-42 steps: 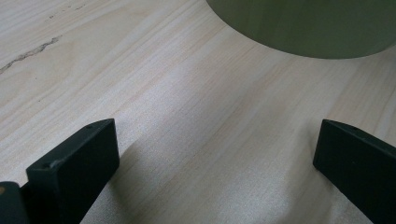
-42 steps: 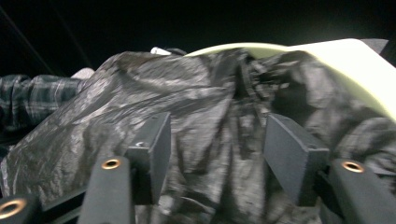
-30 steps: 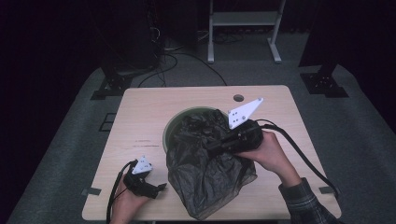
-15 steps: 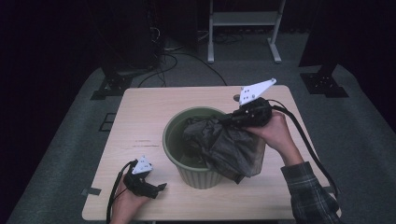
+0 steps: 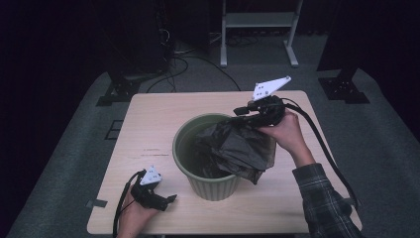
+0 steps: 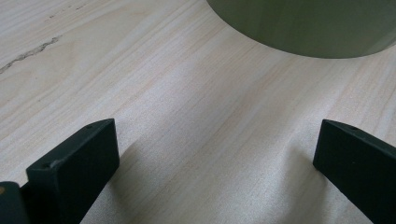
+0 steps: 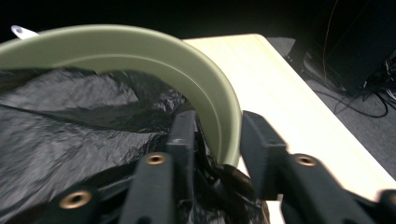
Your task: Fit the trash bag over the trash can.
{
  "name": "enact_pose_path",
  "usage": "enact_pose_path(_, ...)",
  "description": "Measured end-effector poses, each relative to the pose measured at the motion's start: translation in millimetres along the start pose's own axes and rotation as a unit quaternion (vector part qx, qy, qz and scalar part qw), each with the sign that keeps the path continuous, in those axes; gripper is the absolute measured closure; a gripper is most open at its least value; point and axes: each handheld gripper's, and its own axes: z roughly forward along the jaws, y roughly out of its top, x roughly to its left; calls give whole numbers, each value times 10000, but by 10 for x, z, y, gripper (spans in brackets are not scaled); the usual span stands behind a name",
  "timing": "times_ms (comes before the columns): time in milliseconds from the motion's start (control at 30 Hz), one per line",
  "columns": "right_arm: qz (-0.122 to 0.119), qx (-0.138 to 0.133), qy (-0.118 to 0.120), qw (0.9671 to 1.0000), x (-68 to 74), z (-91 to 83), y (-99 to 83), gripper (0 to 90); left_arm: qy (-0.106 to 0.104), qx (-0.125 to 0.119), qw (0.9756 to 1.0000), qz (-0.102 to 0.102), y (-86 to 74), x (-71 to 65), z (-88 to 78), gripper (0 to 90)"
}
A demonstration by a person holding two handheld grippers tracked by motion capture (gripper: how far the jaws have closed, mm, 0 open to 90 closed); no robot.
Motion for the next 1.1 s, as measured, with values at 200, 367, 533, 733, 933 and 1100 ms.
enact_pose_path(200, 162, -145, 78, 9997, 29, -101, 21, 457, -2, -2, 10000, 0, 0, 0, 0, 0)
enact_pose_path(367, 394, -358, 87, 9985, 21, -252, -55, 393, -2, -1, 10000, 0, 0, 0, 0, 0)
enact_pose_path(533, 516, -442, 33, 9977, 38, -453, -228, 369, -1, -2, 10000, -1, 0, 0, 0, 0)
enact_pose_path(733, 632, -557, -125, 9964, 88, -756, -459, 367, 0, -1, 10000, 1, 0, 0, 0, 0)
enact_pose_path(933, 932, -593, -277, 9935, 70, -978, -797, 362, -1, -1, 10000, -1, 0, 0, 0, 0)
enact_pose_path(1100, 1155, -431, -327, 9918, 35, -904, -1047, 358, 7, 7, 10000, -5, 1, 2, -1, 0)
